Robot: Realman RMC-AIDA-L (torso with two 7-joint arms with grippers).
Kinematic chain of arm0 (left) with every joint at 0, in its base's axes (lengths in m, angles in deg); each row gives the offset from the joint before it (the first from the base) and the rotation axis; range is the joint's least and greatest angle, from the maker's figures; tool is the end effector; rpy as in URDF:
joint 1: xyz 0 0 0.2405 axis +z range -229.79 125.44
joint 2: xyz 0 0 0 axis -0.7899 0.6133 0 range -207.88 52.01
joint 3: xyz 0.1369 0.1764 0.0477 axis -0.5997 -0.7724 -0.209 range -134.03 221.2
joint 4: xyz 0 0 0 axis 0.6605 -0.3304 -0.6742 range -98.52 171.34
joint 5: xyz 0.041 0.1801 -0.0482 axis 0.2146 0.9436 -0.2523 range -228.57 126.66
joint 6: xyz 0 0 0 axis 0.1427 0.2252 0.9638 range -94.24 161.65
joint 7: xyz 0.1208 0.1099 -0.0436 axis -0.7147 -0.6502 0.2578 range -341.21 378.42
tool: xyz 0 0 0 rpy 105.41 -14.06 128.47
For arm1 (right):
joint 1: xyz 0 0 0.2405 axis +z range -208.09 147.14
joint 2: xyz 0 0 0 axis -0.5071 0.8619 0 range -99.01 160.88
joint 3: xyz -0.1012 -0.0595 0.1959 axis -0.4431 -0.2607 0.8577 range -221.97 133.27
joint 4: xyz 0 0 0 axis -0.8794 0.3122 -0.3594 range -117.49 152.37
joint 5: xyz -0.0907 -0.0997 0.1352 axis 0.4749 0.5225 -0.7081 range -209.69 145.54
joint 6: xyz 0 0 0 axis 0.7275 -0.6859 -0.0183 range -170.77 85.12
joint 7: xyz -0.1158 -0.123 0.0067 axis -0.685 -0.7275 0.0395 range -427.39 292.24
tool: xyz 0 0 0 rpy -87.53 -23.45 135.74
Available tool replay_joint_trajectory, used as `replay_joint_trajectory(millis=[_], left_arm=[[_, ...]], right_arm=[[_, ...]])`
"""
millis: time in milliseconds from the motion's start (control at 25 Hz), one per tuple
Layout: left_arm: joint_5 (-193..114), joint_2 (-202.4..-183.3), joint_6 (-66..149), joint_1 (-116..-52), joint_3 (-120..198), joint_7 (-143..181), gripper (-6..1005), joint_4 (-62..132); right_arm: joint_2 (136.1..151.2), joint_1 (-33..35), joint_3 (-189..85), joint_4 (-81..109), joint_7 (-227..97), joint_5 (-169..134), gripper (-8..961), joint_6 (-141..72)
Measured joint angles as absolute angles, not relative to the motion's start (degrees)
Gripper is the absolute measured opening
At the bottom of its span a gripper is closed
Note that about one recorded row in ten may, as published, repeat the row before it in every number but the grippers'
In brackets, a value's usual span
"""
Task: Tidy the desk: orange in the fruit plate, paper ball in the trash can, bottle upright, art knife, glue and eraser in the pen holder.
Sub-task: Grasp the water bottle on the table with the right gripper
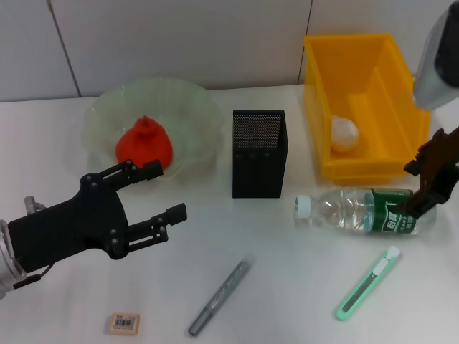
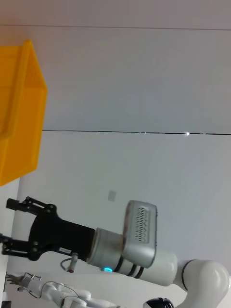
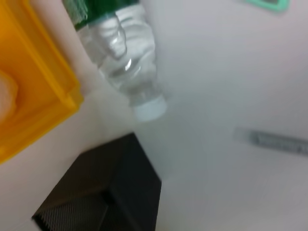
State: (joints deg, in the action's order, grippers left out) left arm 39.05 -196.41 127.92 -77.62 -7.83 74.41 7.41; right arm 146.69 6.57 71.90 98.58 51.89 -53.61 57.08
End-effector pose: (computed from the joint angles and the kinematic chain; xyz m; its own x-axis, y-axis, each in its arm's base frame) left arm -0.1974 0.2853 -0.0111 0.7128 0.0233 0.7010 0.2596 -0.9372 -0.2329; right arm 0.2042 0.3409 0.0688 0.8026 -0.4400 0.4029 -0.2459 -0.8593 -0.4486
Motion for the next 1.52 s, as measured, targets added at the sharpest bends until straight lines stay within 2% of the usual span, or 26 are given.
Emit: replay_joint_trajectory(millis=[160,560,1520], left_arm=[[38.70,-196.49,127.95,-77.30,-7.83,74.41,775,7.41],[38.46,-196.59,128.02,-76.66,-7.76,74.41,775,7.41],[38.34,-196.77,128.01,-77.12,-7.44,74.24,774,7.66]], right_arm=[[147.56,6.54,68.86,98.16,51.86,-49.92,775,56.53],[148.46,6.08,67.40,97.87,49.68,-49.20,776,54.00],[148.74,6.65,65.60,88.35,44.34,-49.11,777,45.20]])
